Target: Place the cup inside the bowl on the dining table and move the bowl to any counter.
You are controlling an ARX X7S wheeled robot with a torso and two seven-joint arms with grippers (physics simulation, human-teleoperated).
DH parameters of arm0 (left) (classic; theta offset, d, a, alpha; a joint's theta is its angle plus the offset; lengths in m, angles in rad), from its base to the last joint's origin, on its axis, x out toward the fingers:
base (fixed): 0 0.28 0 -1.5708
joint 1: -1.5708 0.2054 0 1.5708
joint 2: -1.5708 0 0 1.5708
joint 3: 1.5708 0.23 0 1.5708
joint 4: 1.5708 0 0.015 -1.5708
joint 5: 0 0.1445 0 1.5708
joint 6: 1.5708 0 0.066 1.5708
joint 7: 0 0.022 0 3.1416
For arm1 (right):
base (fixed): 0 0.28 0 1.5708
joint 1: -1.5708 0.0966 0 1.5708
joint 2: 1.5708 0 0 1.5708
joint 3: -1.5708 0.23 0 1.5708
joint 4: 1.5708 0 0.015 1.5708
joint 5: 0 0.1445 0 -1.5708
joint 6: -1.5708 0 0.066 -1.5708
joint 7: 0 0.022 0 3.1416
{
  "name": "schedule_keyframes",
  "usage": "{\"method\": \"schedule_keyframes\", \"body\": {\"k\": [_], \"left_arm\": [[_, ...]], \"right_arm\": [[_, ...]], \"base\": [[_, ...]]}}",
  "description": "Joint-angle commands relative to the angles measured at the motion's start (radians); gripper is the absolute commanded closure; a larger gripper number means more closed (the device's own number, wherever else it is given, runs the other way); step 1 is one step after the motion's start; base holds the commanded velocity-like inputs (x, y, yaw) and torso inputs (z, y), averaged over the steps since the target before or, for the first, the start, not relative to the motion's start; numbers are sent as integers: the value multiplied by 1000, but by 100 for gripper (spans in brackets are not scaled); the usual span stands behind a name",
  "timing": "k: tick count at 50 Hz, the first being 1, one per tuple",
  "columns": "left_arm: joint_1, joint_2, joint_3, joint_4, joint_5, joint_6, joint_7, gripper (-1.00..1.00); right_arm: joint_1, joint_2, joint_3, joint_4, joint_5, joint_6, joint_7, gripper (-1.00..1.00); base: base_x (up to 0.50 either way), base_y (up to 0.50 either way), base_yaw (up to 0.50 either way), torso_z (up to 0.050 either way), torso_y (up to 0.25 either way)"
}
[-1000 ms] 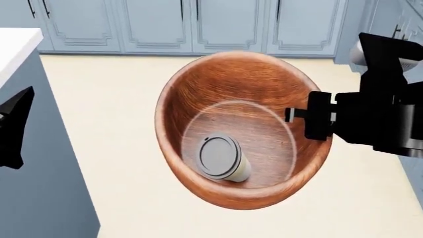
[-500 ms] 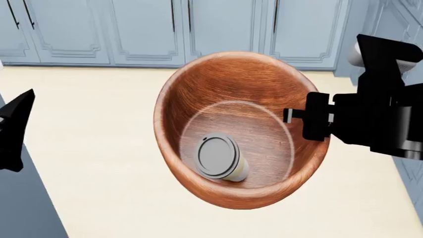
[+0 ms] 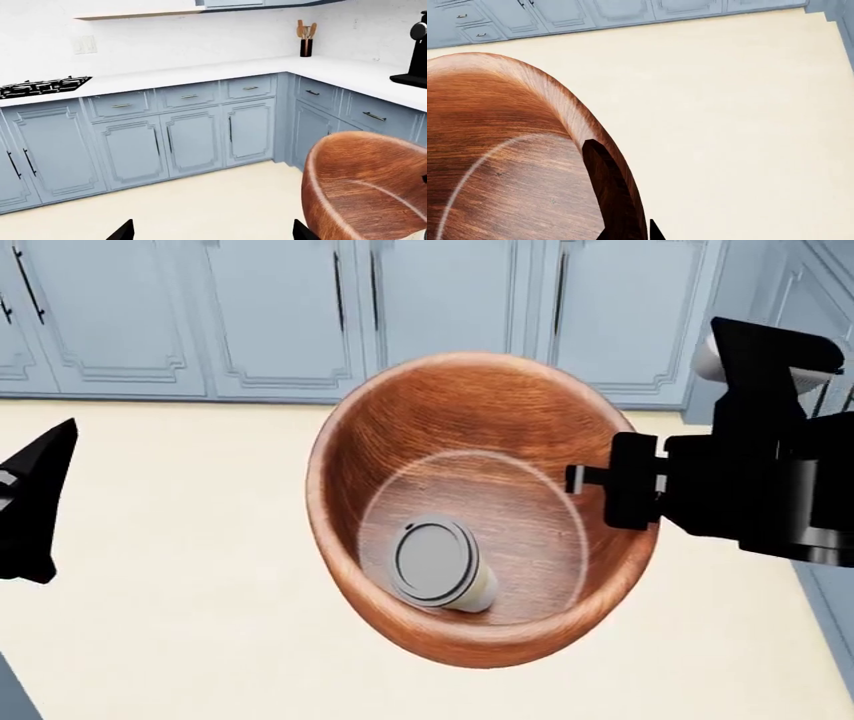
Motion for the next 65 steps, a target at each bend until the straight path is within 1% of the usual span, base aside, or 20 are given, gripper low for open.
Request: {"method": "schedule_keyframes", "body": {"k": [1,7,14,18,20,22,26,29,30,32,33,35,39,44,45,47,51,57,59,65], "left_arm": [[-2,-2,-1,1,0,2,3,-100],[6,-3,-1,-2,5,6,9,-100],[42,-35,-27,18,-9,24,17,-100],[6,5,5,-9,17,8,14,-100],[26,-21,-14,6,-1,16,17,-100],[15,-7,-2,-2,8,11,13,-100],[32,-35,-23,13,-12,18,16,-100],[23,-12,-7,2,8,16,14,-100],[34,-31,-21,11,-6,21,18,-100],[25,-11,-6,2,9,18,15,-100],[37,-33,-23,13,-8,23,17,-100],[21,-5,-1,-1,14,16,13,-100],[41,-24,-15,11,5,25,18,-100],[26,-4,0,3,18,19,12,-100],[37,-34,-23,13,-10,24,16,-100],[32,-13,-8,7,10,23,13,-100],[39,-34,-22,13,-8,26,17,-100],[1,4,9,-11,14,8,13,-100],[12,-23,-11,1,-9,13,18,-100],[-8,-4,6,-5,-4,2,7,-100]], "right_arm": [[9,-8,12,-1,18,-4,-17,100],[-1,-6,13,0,19,-10,-16,100],[1,-4,13,-1,21,-8,-16,100],[-1,-2,13,-2,22,-6,-17,100],[2,-3,11,-1,21,-6,-19,100],[2,-4,10,3,19,-9,-22,100],[3,-3,10,-1,21,-6,-21,100],[5,-3,10,-4,23,-2,-19,100],[6,-2,10,-5,23,-2,-18,100],[5,-3,11,-4,24,-2,-18,100],[4,-3,10,-4,23,-3,-18,100],[3,-3,10,-5,24,-2,-17,100],[3,-6,8,-3,23,-5,-19,100],[4,-4,7,-3,23,-4,-21,100],[4,-5,7,-1,22,-5,-22,100],[2,-6,6,-2,23,-6,-22,100],[5,-9,1,3,20,-5,-29,100],[9,-9,-1,3,20,-1,-30,100],[9,-7,-1,2,21,-1,-31,100],[18,-4,1,0,24,4,-33,100]], "base": [[500,2,0,0,0],[500,0,0,0,2],[500,3,0,0,1],[500,3,0,0,3],[500,6,0,0,0],[500,6,0,0,0],[500,6,0,0,3],[500,6,0,0,0],[500,6,0,10,0],[500,6,0,0,5],[500,6,0,0,0],[500,6,0,0,0],[500,6,0,0,3],[500,6,0,0,0],[500,6,0,0,11],[500,6,0,0,0],[500,6,0,0,2],[500,6,0,0,0],[500,6,0,0,5],[500,6,0,0,2]]}}
